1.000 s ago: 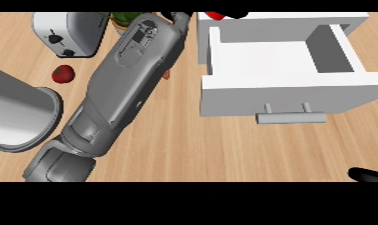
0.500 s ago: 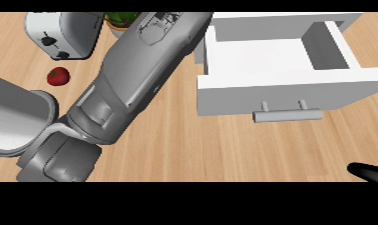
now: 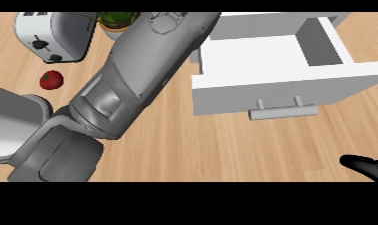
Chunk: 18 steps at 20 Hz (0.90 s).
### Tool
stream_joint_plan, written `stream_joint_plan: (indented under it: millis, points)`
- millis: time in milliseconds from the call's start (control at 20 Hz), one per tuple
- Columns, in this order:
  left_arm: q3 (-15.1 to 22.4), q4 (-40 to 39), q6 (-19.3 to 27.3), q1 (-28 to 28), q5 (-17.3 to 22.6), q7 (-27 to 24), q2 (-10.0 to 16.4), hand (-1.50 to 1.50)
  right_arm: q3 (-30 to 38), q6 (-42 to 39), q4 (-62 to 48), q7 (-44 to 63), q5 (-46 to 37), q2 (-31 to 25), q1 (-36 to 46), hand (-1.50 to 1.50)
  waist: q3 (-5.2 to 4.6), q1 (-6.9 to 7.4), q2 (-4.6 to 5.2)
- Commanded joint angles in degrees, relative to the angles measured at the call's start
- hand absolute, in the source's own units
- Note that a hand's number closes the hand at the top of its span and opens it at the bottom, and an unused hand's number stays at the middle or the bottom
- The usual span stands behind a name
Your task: Pick up the can, place it into the drawer and close the drawer
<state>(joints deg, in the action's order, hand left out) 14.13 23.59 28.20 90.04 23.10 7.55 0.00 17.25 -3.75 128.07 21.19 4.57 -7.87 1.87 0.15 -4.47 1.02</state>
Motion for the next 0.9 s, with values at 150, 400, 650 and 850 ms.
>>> stream_joint_plan:
  millis: [150, 400, 650, 850]
  points:
    - [3.02, -3.78, 5.65, 0.44, 2.91, -1.96, 0.0, -1.5, 0.21, -0.75, 0.29, 0.34, 1.27, -0.53, 0.02, -1.5, 0.03, -1.05, 0.15]
    - [3.55, -4.99, 8.06, 1.84, 4.41, -4.25, 0.0, -1.5, -0.48, -0.68, -0.43, 0.68, -1.16, -2.53, 2.92, -1.5, 0.03, -1.77, 0.64]
    - [4.05, -5.31, 10.23, 3.97, 6.64, -3.19, 0.0, -1.5, -5.42, -2.83, 0.34, -1.54, -6.39, -3.79, 3.65, -1.5, 0.05, -2.12, 0.73]
    - [2.64, -6.1, 8.45, 3.7, 8.44, -4.51, 0.0, -1.5, -4.08, -4.52, -2.6, -7.53, -10.46, -7.54, 5.1, -1.5, 0.05, -1.05, 0.83]
